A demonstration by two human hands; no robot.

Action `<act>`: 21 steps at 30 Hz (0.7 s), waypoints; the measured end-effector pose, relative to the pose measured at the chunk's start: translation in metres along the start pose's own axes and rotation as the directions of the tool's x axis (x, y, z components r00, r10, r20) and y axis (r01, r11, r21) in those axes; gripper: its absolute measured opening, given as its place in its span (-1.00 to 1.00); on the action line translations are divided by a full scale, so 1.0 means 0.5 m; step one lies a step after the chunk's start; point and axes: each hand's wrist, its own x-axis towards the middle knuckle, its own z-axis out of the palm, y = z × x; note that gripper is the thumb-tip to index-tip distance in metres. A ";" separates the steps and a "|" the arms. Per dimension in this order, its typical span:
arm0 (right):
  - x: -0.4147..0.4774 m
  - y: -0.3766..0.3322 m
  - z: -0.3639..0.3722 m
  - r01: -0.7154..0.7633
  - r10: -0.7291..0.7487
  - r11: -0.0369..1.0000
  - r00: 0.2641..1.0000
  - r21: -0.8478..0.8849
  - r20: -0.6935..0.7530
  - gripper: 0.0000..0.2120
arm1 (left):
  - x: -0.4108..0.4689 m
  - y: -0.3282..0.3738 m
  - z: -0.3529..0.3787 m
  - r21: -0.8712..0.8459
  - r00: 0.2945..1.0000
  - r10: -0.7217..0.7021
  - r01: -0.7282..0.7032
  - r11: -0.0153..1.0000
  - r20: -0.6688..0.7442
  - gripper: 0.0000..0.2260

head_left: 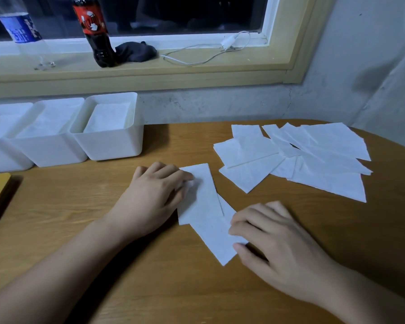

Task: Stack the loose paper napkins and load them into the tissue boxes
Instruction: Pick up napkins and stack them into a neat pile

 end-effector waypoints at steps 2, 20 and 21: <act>0.000 0.009 -0.005 -0.008 0.008 1.000 1.000 -0.001 0.002 -0.90 | -0.018 0.005 -0.010 0.042 1.000 -0.017 0.018 0.999 -0.026 -0.73; 0.034 0.021 0.008 -0.023 0.010 0.988 0.996 0.151 0.086 -0.80 | -0.063 -0.022 -0.060 -0.237 0.975 -0.153 0.188 0.953 0.160 -0.84; 0.033 0.021 0.009 -0.021 0.008 0.988 0.996 0.156 0.087 -0.79 | -0.062 -0.023 -0.063 -0.238 0.971 -0.161 0.200 0.950 0.174 -0.85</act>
